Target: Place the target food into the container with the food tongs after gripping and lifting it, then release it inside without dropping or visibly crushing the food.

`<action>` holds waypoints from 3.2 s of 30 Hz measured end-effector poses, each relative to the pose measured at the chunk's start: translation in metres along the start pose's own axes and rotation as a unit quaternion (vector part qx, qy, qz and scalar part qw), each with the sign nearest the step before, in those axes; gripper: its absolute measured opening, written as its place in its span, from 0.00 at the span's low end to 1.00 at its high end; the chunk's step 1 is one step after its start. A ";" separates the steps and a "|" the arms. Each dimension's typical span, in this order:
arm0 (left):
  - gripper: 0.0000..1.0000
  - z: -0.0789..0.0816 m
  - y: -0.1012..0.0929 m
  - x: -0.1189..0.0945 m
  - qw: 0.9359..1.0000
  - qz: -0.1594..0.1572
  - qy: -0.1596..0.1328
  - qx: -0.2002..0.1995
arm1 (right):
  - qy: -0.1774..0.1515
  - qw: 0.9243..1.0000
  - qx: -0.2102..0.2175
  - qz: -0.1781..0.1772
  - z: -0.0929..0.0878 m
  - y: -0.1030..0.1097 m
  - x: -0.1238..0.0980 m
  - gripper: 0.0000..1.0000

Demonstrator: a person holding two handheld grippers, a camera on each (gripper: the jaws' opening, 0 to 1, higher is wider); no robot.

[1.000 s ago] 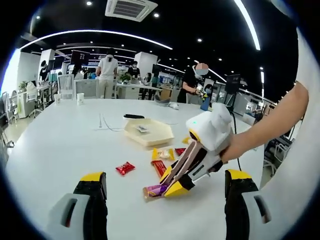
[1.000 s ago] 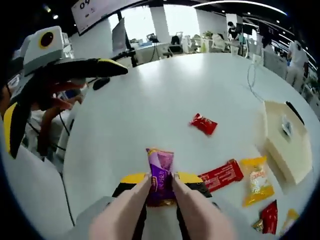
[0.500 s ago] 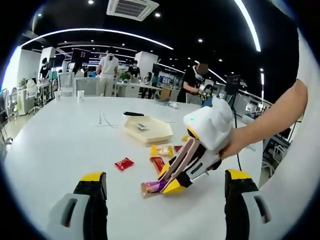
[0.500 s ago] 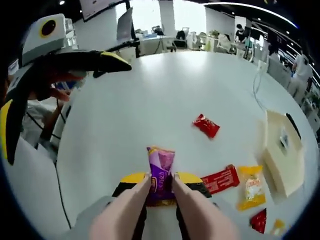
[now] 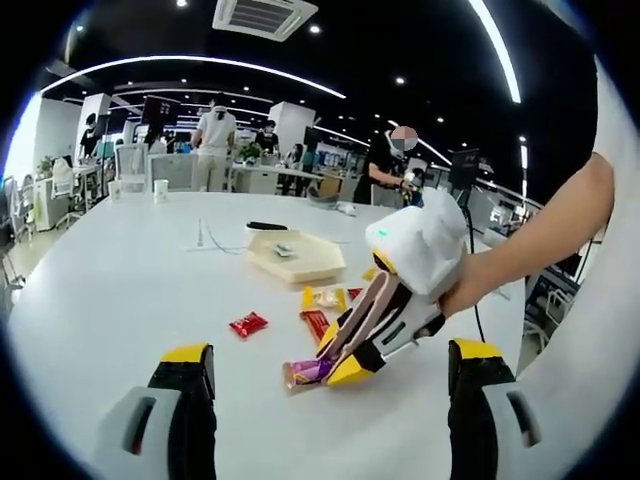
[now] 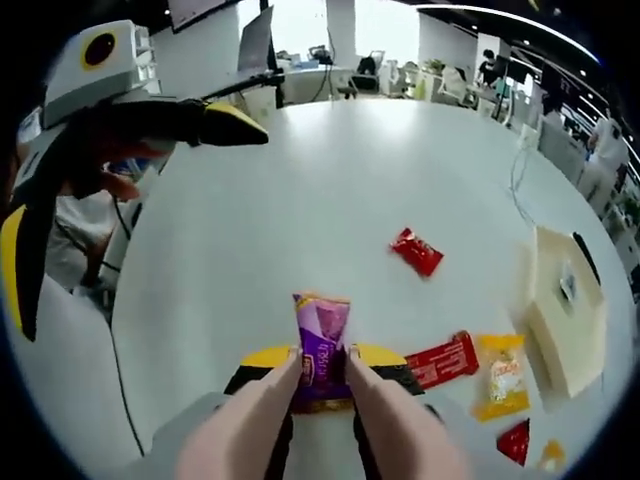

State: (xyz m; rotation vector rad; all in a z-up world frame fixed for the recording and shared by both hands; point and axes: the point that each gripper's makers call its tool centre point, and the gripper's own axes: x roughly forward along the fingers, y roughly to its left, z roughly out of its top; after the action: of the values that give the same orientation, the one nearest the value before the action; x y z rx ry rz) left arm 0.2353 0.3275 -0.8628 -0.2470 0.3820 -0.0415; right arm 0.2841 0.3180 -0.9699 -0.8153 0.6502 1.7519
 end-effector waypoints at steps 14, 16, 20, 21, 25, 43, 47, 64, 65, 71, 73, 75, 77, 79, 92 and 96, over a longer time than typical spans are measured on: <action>0.98 -0.001 0.002 -0.003 1.000 0.001 -0.002 -0.003 | -0.012 0.999 0.034 -0.010 0.000 -0.002 -0.001 0.19; 0.98 -0.001 0.002 -0.002 1.000 0.000 -0.001 -0.001 | -0.015 0.999 0.034 -0.008 -0.001 -0.002 -0.002 0.20; 0.98 -0.002 0.001 -0.001 1.000 -0.002 0.002 0.001 | -0.019 1.000 0.018 -0.006 -0.001 0.002 -0.002 0.21; 0.98 -0.001 0.001 -0.001 1.000 -0.003 0.003 0.002 | -0.018 1.000 0.007 -0.009 -0.002 0.002 -0.002 0.21; 0.98 0.001 -0.001 -0.001 1.000 -0.004 0.003 0.011 | -0.008 1.000 -0.017 -0.025 0.000 0.007 -0.001 0.20; 0.98 -0.002 0.002 -0.005 1.000 0.002 0.002 0.010 | -0.016 0.997 0.081 -0.010 -0.001 0.002 -0.006 0.20; 0.98 -0.002 0.003 -0.005 1.000 0.003 0.002 0.009 | -0.026 0.996 0.084 -0.012 0.005 0.002 -0.011 0.19; 0.98 -0.006 -0.004 -0.005 1.000 0.000 0.004 0.009 | -0.057 0.991 0.113 -0.036 0.021 -0.016 -0.029 0.18; 0.98 -0.005 -0.004 -0.004 1.000 0.000 0.004 0.008 | -0.060 0.991 0.116 -0.036 0.021 -0.017 -0.030 0.18; 0.98 -0.002 -0.005 -0.003 1.000 -0.001 0.002 0.008 | -0.069 0.989 0.125 -0.039 0.023 -0.019 -0.031 0.18; 0.98 -0.002 -0.006 -0.002 1.000 -0.002 0.004 0.009 | -0.071 0.990 0.118 -0.040 0.024 -0.019 -0.032 0.18; 0.98 -0.002 -0.006 -0.002 1.000 -0.002 0.004 0.009 | -0.073 0.990 0.117 -0.041 0.025 -0.019 -0.033 0.18; 0.98 -0.002 -0.006 -0.001 1.000 -0.003 0.004 0.010 | -0.075 0.989 0.116 -0.043 0.027 -0.019 -0.034 0.18; 0.98 -0.002 -0.006 -0.001 1.000 -0.003 0.004 0.010 | -0.076 0.989 0.119 -0.043 0.028 -0.019 -0.035 0.18; 0.98 -0.001 -0.006 0.001 1.000 -0.008 0.002 0.015 | -0.082 0.990 0.102 -0.052 0.034 -0.019 -0.043 0.18; 0.98 -0.001 -0.006 0.002 1.000 -0.011 0.001 0.015 | -0.087 0.989 0.105 -0.056 0.035 -0.023 -0.045 0.18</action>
State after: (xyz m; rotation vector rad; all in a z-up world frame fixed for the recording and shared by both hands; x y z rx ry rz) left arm 0.2369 0.3213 -0.8626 -0.2205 0.3808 -0.0688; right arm 0.3082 0.3249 -0.9141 -0.5371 0.6451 1.6005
